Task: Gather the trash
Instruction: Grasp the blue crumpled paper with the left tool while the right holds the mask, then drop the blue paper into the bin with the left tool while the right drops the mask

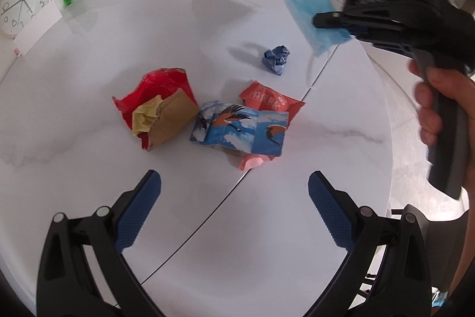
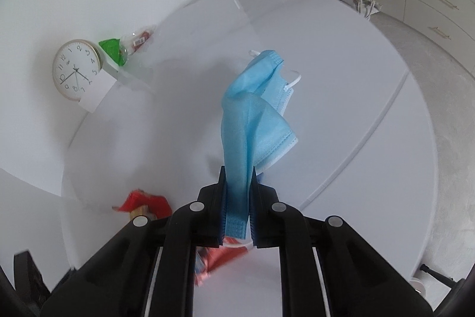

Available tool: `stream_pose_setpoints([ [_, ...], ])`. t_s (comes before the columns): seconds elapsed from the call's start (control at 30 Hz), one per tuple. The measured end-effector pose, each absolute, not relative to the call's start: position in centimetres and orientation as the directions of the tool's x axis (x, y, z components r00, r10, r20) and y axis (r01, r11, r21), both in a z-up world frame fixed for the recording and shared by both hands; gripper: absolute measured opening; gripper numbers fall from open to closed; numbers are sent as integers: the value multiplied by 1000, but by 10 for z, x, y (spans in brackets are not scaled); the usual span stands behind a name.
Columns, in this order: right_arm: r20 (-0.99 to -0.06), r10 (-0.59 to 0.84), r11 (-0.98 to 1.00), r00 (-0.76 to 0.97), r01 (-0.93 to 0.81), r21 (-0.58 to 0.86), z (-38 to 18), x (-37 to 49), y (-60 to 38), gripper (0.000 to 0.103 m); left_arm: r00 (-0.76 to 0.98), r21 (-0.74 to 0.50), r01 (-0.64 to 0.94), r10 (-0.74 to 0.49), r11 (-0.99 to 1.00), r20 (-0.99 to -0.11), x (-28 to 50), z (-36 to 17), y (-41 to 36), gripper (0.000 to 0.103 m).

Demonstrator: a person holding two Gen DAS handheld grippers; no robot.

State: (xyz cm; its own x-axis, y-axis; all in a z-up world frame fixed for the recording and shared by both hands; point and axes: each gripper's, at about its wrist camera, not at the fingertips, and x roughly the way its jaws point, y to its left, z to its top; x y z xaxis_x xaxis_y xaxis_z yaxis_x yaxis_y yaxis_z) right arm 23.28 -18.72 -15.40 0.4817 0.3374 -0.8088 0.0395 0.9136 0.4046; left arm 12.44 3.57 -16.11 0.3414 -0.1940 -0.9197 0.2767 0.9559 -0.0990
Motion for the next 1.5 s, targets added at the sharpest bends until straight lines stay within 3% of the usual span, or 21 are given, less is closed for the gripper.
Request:
stream_pose_setpoints([
  [0.4,-834,238,930,499,129,343,-132,125,-245,13,360,-100,364,-239,926,-902,175,-166,-22,93],
  [0.63,-845,204,912,494,218,347,-139,80,-274,13,324,-105,328,-216,939,-921,242,-192,-62,80],
  [1.0,-846,201,890,494,270,369,-144,53,-294,13,270,-48,300,-133,953,-954,275,-228,-87,31],
  [1.27,-840,192,888,507,275,369,-141,43,-294,13,294,-33,335,-137,942,-946,260,-212,-93,30],
  [1.5,-846,139,880,514,329,344,-135,3,-303,13,309,-71,430,-220,900,-925,183,-158,-114,30],
])
